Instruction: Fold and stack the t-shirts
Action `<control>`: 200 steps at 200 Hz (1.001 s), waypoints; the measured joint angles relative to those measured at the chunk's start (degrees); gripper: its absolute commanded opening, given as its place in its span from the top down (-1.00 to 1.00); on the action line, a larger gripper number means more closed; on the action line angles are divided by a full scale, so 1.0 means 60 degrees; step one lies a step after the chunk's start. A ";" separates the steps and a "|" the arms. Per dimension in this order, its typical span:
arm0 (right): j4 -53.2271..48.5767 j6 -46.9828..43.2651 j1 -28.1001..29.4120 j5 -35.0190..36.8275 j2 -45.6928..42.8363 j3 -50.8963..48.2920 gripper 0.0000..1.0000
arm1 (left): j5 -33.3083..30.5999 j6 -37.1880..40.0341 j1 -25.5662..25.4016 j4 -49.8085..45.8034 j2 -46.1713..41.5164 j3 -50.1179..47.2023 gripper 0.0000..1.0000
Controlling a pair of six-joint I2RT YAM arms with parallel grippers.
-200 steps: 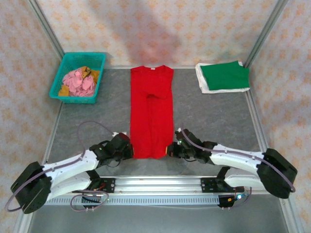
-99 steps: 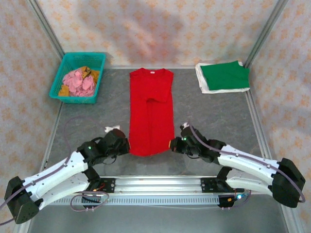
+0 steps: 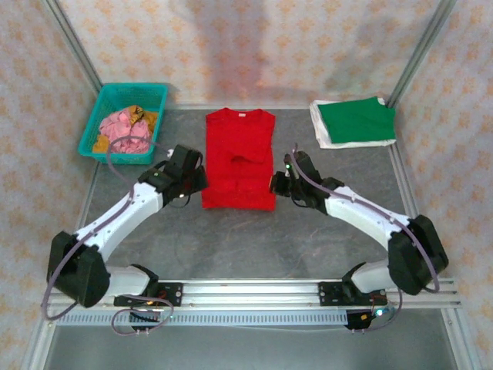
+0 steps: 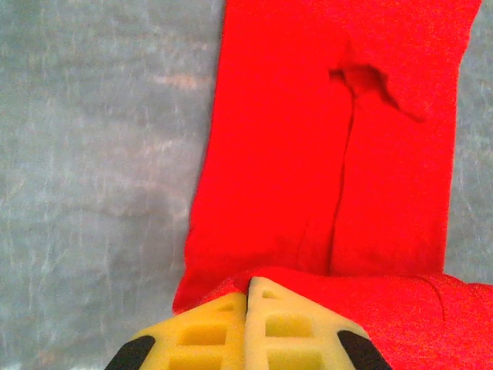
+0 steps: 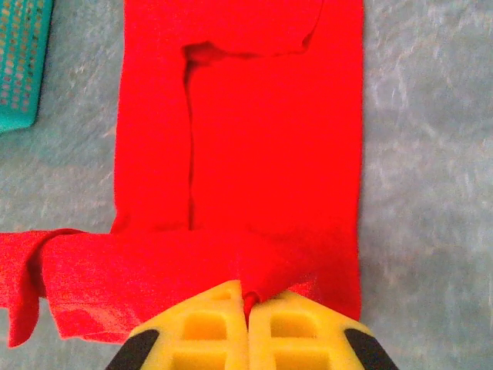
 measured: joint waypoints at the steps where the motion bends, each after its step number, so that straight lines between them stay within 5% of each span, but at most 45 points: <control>1: 0.0018 -0.0022 -0.0029 -0.0004 0.0051 0.0036 1.00 | 0.0000 0.0015 0.0007 0.0007 0.0033 0.0025 1.00; 114: 0.0310 -0.0973 -0.1016 -0.0648 0.2790 0.2448 0.96 | -0.0011 0.1330 0.0743 0.0175 0.3136 0.2481 1.00; 136: 0.0266 -0.1104 -0.1166 -0.0725 0.3595 0.3370 0.27 | -0.0055 0.1512 0.0922 0.0157 0.4182 0.3555 0.16; 172: -0.0324 -0.1341 -0.1570 -0.0747 0.4889 0.5206 0.18 | -0.0408 0.1679 0.1311 -0.0058 0.6094 0.5825 0.11; 200: -0.0419 -0.1395 -0.1654 -0.0809 0.4404 0.4911 0.19 | -0.0630 0.1621 0.1351 0.0066 0.5377 0.5023 0.11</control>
